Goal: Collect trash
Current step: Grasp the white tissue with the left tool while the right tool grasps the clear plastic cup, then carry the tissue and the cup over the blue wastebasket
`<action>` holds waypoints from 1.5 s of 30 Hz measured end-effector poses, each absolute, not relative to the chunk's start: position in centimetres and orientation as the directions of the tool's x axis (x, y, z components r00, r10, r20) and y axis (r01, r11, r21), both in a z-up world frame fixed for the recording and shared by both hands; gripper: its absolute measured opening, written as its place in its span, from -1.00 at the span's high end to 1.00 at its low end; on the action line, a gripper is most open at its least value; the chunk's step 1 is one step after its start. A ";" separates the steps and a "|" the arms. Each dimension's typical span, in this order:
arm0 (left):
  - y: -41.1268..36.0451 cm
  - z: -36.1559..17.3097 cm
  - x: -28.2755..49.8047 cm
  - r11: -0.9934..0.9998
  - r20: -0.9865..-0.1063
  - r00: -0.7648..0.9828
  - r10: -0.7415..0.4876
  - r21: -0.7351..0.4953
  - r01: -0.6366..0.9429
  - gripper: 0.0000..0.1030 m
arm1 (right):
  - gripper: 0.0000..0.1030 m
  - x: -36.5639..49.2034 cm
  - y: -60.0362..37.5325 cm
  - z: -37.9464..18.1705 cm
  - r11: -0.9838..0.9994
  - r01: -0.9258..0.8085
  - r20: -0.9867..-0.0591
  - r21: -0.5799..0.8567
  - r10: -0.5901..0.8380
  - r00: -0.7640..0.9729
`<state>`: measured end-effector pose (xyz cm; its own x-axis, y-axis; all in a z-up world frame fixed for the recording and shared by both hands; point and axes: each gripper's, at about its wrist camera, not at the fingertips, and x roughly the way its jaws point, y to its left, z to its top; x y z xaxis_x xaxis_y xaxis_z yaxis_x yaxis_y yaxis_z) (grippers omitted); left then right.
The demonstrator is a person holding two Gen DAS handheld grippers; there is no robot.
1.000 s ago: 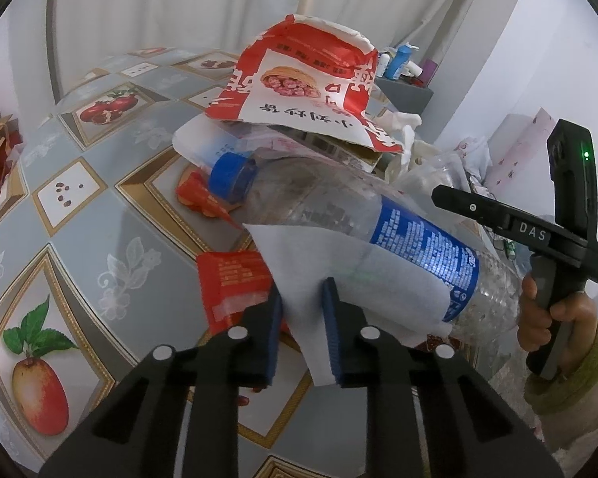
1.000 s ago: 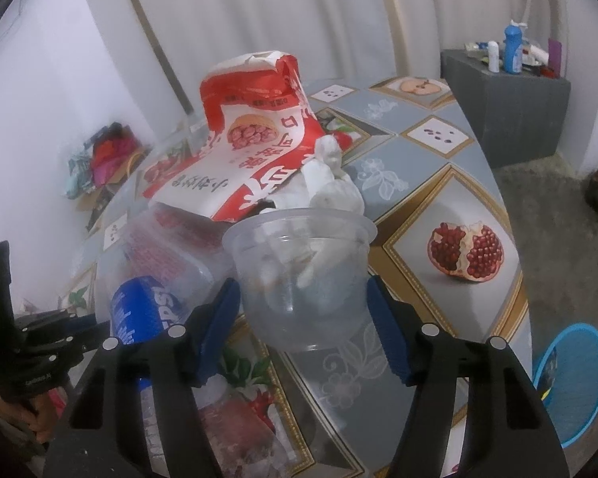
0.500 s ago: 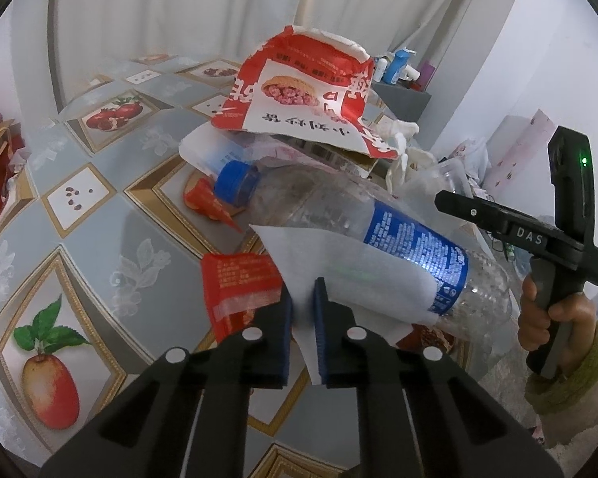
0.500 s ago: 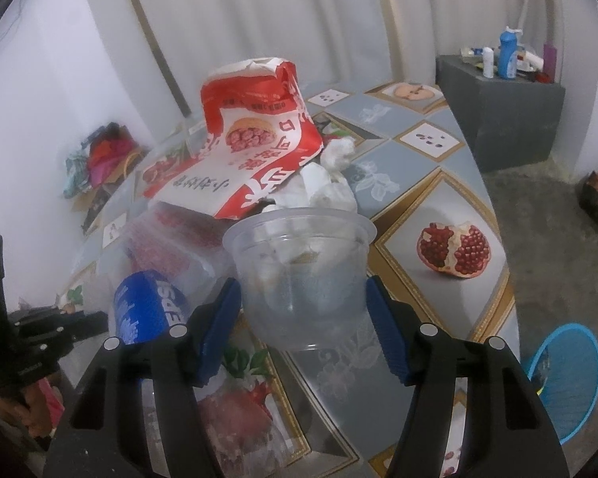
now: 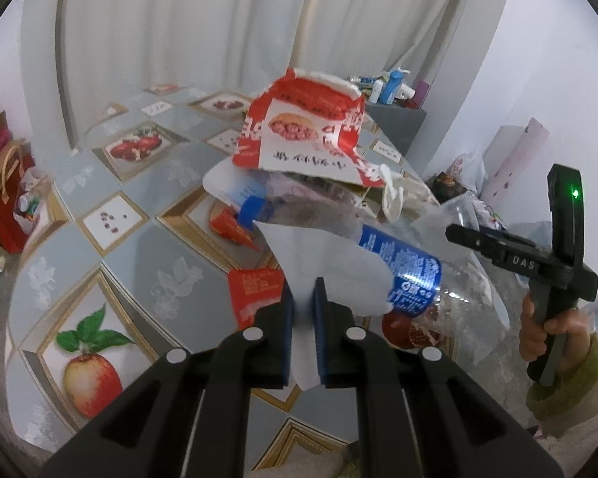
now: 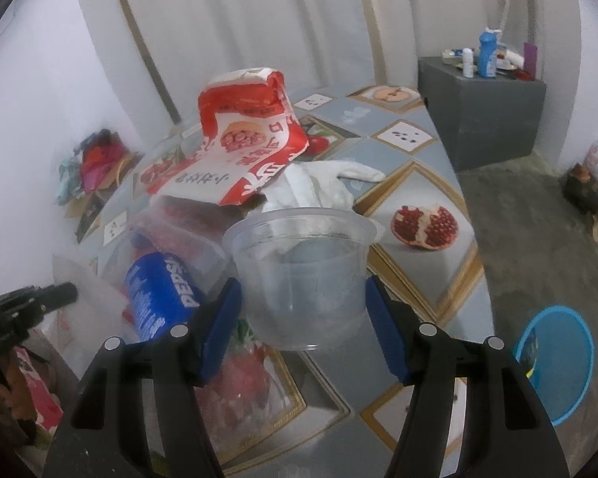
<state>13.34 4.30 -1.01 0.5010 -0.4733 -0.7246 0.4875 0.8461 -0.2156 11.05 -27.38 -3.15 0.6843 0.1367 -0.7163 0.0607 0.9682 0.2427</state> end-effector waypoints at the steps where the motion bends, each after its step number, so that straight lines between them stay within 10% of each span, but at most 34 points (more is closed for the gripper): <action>1: 4.4 -0.7 13.1 0.845 -0.720 0.507 -0.474 -0.211 0.491 0.82 | -0.16 10.7 -27.5 -3.0 0.965 0.064 -0.712 0.255 0.143 0.687; 16: 2.1 5.9 11.7 0.760 -0.604 0.535 -0.590 -0.193 0.620 0.83 | -0.16 3.1 -30.1 0.6 0.925 0.148 -0.592 0.351 0.097 0.800; 26: -14.2 7.4 15.0 0.524 -0.670 0.216 -0.710 -0.299 0.797 0.83 | -0.16 -4.8 -39.6 0.0 0.805 0.446 -0.576 0.391 -0.164 0.801; 45: -54.2 -11.8 11.4 0.286 -0.933 -0.155 -0.326 -0.253 0.924 0.78 | -0.23 -7.1 -59.6 -15.3 0.366 0.782 -0.765 0.505 -0.230 0.602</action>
